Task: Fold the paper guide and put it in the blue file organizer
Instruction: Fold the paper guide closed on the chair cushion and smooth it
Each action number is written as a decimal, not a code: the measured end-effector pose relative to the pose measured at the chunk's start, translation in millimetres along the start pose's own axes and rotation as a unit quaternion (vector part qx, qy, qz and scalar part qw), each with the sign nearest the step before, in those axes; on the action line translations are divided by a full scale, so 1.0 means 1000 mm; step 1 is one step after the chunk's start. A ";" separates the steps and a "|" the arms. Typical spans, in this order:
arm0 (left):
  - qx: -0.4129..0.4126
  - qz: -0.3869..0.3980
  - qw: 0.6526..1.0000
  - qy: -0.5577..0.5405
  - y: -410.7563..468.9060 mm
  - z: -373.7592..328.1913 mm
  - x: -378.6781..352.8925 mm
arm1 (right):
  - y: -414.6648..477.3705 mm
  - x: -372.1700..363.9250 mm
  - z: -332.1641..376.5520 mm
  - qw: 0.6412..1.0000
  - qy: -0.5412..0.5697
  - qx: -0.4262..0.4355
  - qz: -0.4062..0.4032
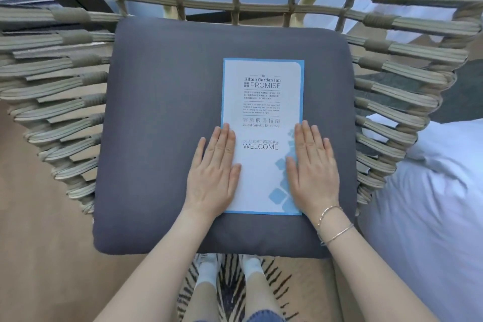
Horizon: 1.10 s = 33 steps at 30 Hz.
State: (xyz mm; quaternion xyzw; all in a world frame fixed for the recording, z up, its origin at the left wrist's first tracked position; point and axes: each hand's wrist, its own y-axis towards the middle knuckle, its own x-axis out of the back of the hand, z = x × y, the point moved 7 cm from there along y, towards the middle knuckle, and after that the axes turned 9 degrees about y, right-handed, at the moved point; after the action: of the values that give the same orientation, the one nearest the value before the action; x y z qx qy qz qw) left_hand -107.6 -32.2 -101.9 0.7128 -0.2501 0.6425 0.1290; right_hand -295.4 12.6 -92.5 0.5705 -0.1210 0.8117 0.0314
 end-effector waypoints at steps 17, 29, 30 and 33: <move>-0.038 -0.001 0.999 -0.012 -0.052 -0.034 0.029 | -0.053 0.009 0.066 0.997 0.054 0.042 0.018; -0.072 0.022 0.997 0.022 -0.066 -0.011 -0.013 | -0.060 -0.025 0.038 0.994 -0.010 0.086 0.059; -0.070 0.030 0.997 0.023 -0.066 -0.011 -0.013 | -0.060 -0.024 0.039 0.994 -0.014 0.085 0.063; -0.068 0.067 0.995 0.014 -0.067 -0.015 -0.003 | -0.062 -0.017 0.045 0.992 -0.010 0.082 0.092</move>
State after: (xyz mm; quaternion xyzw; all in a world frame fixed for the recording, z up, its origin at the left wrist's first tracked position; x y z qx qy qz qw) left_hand -85.6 32.6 -93.3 0.6748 -0.3387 0.6411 0.1375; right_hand -236.1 64.0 -83.4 0.5653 -0.1065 0.8128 -0.0919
